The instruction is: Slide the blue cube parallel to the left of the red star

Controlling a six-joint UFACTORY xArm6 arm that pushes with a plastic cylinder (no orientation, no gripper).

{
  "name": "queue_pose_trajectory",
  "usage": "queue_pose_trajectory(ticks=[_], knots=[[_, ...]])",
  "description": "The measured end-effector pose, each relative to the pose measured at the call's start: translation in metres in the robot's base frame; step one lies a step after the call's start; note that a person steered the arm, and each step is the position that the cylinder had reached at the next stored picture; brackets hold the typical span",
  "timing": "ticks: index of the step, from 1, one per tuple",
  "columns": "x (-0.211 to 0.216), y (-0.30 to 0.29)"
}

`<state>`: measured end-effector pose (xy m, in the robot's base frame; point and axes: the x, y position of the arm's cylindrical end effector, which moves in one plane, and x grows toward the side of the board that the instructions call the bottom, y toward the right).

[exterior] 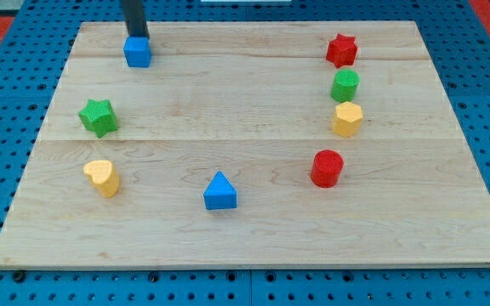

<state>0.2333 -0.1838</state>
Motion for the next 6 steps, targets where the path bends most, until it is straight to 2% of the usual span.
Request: queue_pose_trajectory(ticks=[1,2,3,4,6], knots=[[0.005,-0.021],[-0.012,0.001],[-0.02,-0.005],[-0.017,0.051],[-0.002,0.104]])
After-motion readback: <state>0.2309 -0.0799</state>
